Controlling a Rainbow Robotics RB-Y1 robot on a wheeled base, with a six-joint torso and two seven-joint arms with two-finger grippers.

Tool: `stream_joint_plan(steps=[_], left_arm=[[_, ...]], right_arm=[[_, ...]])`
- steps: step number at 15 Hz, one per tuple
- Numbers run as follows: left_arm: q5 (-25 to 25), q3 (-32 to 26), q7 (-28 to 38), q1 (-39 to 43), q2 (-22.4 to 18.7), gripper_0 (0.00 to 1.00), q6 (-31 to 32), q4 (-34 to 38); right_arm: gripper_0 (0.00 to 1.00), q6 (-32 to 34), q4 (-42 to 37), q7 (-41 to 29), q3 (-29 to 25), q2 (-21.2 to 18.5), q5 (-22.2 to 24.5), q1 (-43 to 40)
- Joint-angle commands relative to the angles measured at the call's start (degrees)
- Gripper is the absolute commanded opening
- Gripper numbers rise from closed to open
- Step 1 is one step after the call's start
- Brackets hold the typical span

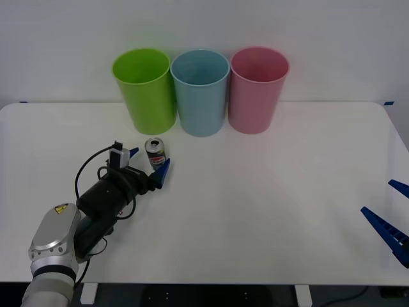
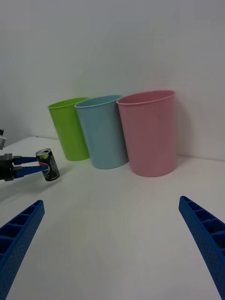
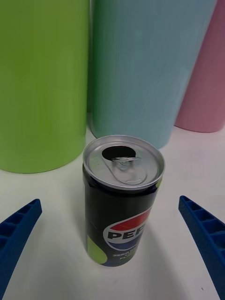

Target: Grasp the object on the table and drop it into the matching bin: aluminum can to the light blue bin, PET bottle to the pink bin.

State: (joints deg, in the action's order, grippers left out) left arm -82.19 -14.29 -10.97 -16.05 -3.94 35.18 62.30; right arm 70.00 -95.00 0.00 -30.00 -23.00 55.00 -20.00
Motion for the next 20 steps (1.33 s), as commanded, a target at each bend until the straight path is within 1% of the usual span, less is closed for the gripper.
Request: stream_joint_plan(steps=[1,4,7,17,18,19,20], left_arm=[[-0.4,-1.1,-0.9,-2.8,0.1,1.0,-0.3,-3.8],[-1.7,-1.7,-1.3,-5.0,0.1,1.0,-0.6,-6.0],[-1.7,-1.8,-1.8,-6.7,0.2,1.0,-1.6,-8.2],[-1.8,-1.6,-2.0,-6.9,0.2,1.0,-2.9,-8.2],[-1.8,-1.6,-2.1,-6.9,0.1,0.76,-2.9,-8.3],[-1.7,-1.5,-2.1,-6.9,0.2,0.12,-2.9,-8.3],[-1.8,-1.5,-2.3,-6.9,0.2,0.01,-2.9,-8.3]], right_arm=[[1.0,0.0,0.0,0.0,0.0,0.0,0.0,0.0],[1.0,0.0,0.0,0.0,0.0,0.0,0.0,0.0],[1.0,0.0,0.0,0.0,0.0,0.0,0.0,0.0],[1.0,0.0,0.0,0.0,0.0,0.0,0.0,0.0],[1.0,0.0,0.0,0.0,0.0,0.0,0.0,0.0],[1.0,0.0,0.0,0.0,0.0,0.0,0.0,0.0],[1.0,0.0,0.0,0.0,0.0,0.0,0.0,0.0]])
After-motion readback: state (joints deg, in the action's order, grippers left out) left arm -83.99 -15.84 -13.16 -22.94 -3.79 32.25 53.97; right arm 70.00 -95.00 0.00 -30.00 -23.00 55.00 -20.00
